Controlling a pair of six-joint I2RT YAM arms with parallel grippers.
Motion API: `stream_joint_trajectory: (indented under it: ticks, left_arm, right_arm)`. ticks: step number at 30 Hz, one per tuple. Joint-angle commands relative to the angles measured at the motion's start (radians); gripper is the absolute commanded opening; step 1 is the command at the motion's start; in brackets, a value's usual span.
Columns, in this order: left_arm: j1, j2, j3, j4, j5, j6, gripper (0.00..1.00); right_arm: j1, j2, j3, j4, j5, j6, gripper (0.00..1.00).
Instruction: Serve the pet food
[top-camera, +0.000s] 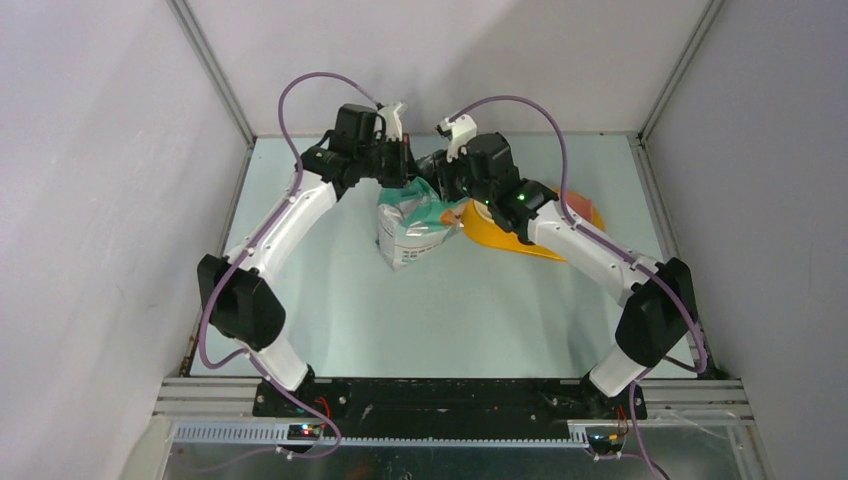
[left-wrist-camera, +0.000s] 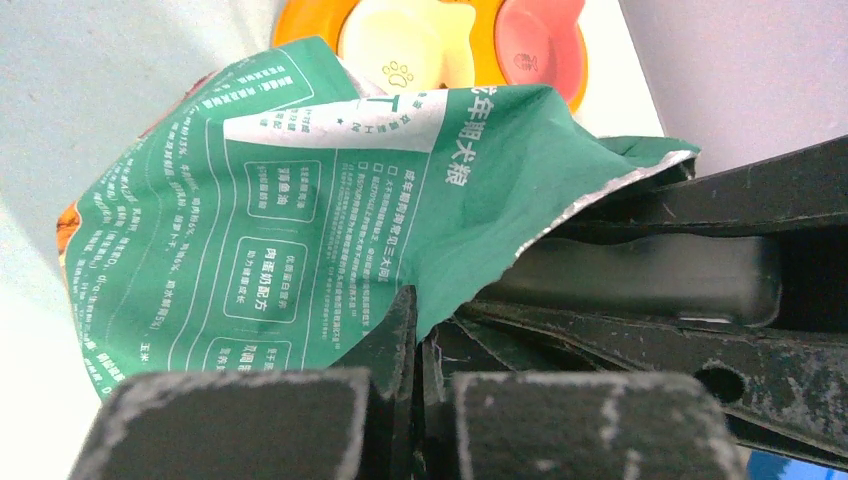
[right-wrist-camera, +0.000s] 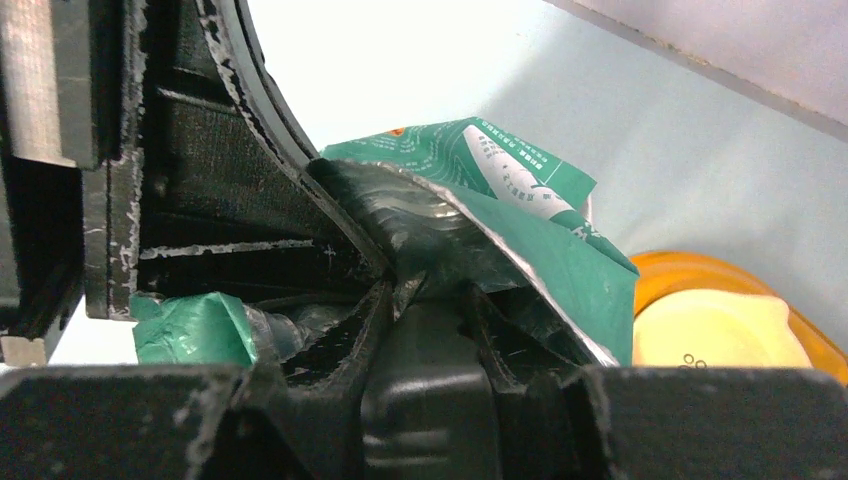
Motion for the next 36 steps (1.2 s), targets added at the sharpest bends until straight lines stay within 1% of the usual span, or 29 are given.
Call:
stream_joint_trajectory:
  ticks: [1, 3, 7, 8, 11, 13, 14, 18, 21, 23, 26, 30, 34, 36]
  left_arm:
    - [0.029, 0.033, -0.013, 0.061, -0.054, 0.02, 0.0]
    - [0.034, 0.024, 0.002, 0.06, -0.054, 0.032, 0.0]
    - [0.038, 0.001, 0.038, 0.06, -0.038, 0.059, 0.0]
    - [0.038, -0.004, 0.049, 0.06, -0.028, 0.062, 0.0]
    - [0.038, -0.012, 0.071, 0.041, -0.012, 0.074, 0.0]
    - [0.038, -0.02, 0.076, 0.033, -0.009, 0.082, 0.0]
    - [0.038, -0.027, 0.076, 0.027, -0.012, 0.086, 0.0]
    - [0.038, -0.045, 0.069, 0.006, -0.025, 0.105, 0.0]
    - [0.038, -0.057, 0.065, -0.006, -0.04, 0.115, 0.0]
    - [0.038, -0.065, 0.067, -0.016, -0.049, 0.125, 0.0]
    - [0.038, -0.076, 0.078, -0.037, -0.056, 0.151, 0.0]
    - [0.037, -0.086, 0.097, -0.083, -0.056, 0.199, 0.0]
    - [0.038, -0.101, 0.102, -0.125, -0.055, 0.242, 0.0]
    - [0.037, -0.107, 0.106, -0.15, -0.046, 0.26, 0.0]
  right_arm:
    - [0.009, 0.157, -0.049, -0.281, -0.223, 0.015, 0.0]
    - [-0.004, 0.158, -0.017, -0.334, -0.305, -0.012, 0.0]
    - [-0.024, 0.165, 0.085, -0.51, -0.471, -0.113, 0.0]
    - [-0.025, 0.162, 0.1, -0.564, -0.49, -0.125, 0.0]
    - [-0.029, 0.15, 0.16, -0.639, -0.598, -0.162, 0.0]
    - [-0.041, 0.139, 0.185, -0.66, -0.682, -0.15, 0.0]
    - [-0.047, 0.127, 0.193, -0.651, -0.751, -0.133, 0.0]
    - [-0.071, 0.108, 0.225, -0.602, -0.904, -0.012, 0.0]
    - [-0.085, 0.104, 0.262, -0.534, -0.973, 0.077, 0.0]
    - [-0.102, 0.103, 0.284, -0.467, -1.022, 0.172, 0.0]
    - [-0.132, 0.1, 0.301, -0.39, -1.048, 0.304, 0.0]
    - [-0.16, 0.093, 0.305, -0.321, -1.052, 0.393, 0.0]
    - [-0.182, 0.072, 0.305, -0.281, -1.029, 0.438, 0.0]
    - [-0.189, 0.06, 0.322, -0.308, -0.986, 0.426, 0.0]
